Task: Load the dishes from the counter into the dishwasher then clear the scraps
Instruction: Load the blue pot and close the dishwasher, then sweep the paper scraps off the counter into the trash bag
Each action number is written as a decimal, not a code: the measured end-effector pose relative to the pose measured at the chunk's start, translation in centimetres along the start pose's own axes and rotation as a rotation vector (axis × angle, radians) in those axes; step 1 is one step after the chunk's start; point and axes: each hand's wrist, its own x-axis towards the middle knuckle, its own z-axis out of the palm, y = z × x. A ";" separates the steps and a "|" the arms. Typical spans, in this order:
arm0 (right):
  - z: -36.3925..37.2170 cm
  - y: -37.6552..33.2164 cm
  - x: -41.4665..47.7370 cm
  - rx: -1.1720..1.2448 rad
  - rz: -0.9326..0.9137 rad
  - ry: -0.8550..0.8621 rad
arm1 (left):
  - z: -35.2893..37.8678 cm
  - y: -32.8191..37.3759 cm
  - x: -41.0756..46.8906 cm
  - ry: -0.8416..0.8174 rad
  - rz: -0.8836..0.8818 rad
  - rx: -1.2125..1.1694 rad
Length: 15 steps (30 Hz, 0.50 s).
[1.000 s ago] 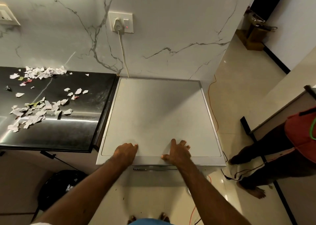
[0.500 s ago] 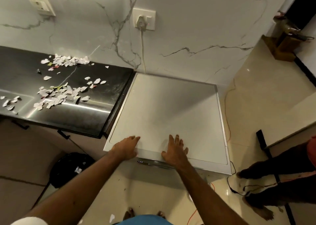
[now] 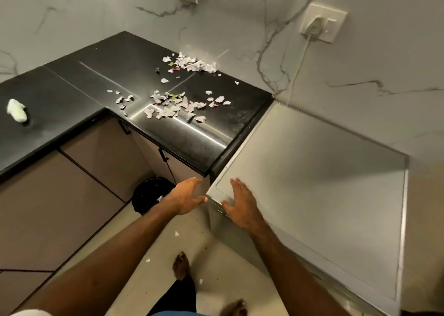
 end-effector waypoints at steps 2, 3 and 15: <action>1.1 -1.6 1.6 0.010 -0.054 -0.022 | -0.9 -2.3 0.7 0.009 -0.023 -0.003; 1.5 -2.5 2.5 0.019 -0.076 -0.025 | -1.4 -3.4 1.3 0.008 -0.030 -0.010; 5.5 -13.3 15.9 -0.119 -0.213 -0.135 | -10.0 -15.3 10.6 0.007 0.015 -0.011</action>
